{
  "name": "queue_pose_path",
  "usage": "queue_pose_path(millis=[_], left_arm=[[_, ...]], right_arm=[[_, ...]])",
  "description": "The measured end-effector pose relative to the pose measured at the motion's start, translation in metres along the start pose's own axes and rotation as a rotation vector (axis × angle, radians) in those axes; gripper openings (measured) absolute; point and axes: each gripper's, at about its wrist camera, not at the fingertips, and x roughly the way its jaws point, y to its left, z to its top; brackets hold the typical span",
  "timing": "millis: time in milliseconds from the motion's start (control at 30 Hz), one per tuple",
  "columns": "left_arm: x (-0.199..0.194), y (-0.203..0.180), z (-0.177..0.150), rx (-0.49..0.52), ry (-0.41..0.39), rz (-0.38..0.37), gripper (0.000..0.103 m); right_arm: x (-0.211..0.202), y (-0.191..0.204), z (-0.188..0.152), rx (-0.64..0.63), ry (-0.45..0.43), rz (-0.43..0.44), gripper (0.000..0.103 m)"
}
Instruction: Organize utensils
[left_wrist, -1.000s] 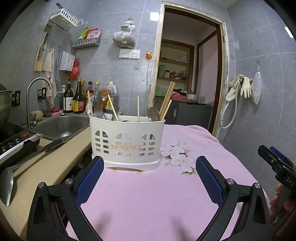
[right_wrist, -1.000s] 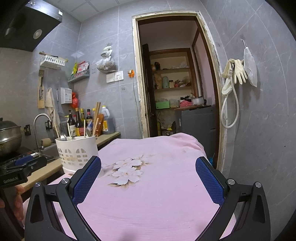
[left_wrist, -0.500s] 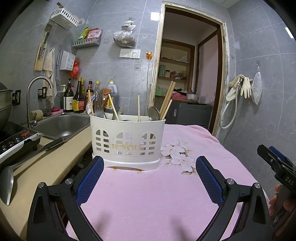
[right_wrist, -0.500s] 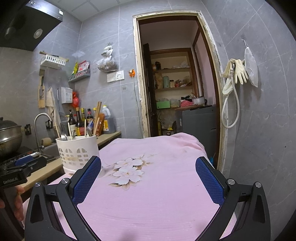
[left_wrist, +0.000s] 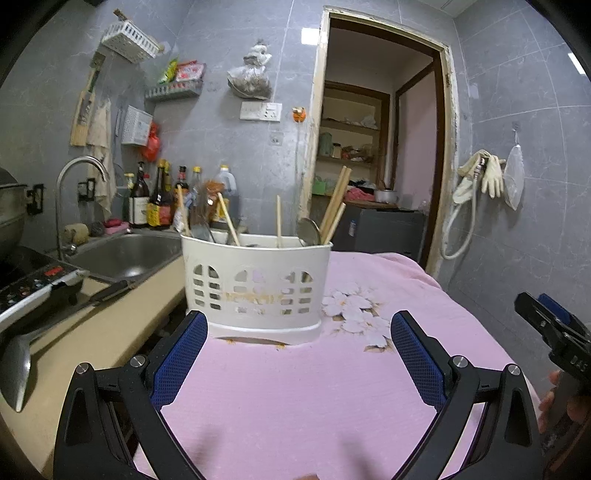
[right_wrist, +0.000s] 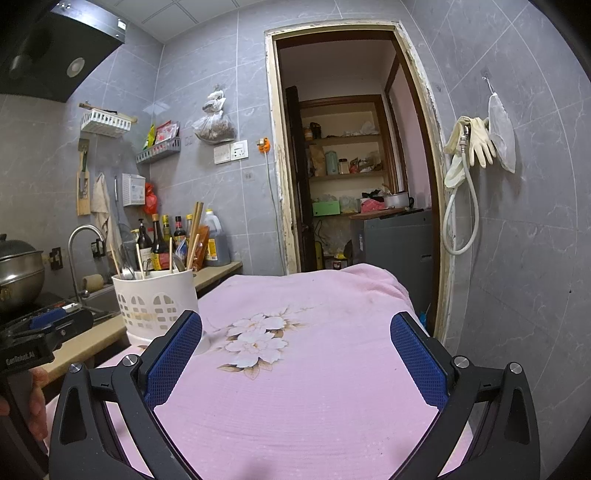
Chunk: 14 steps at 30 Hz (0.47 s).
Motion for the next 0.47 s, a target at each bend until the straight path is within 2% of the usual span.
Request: queue_pose_path(millis=[200, 467], left_arm=[[0.001, -0.0012, 0.0025, 0.008, -0.017, 0.044, 0.097], [0.0047, 0.0026, 0.0018, 0.008, -0.015, 0.057, 0.097]], right_arm=[[-0.0003, 0.0004, -0.0007, 0.0, 0.001, 0.002, 0.103], [-0.0002, 0.0018, -0.0013, -0.003, 0.004, 0.002, 0.103]])
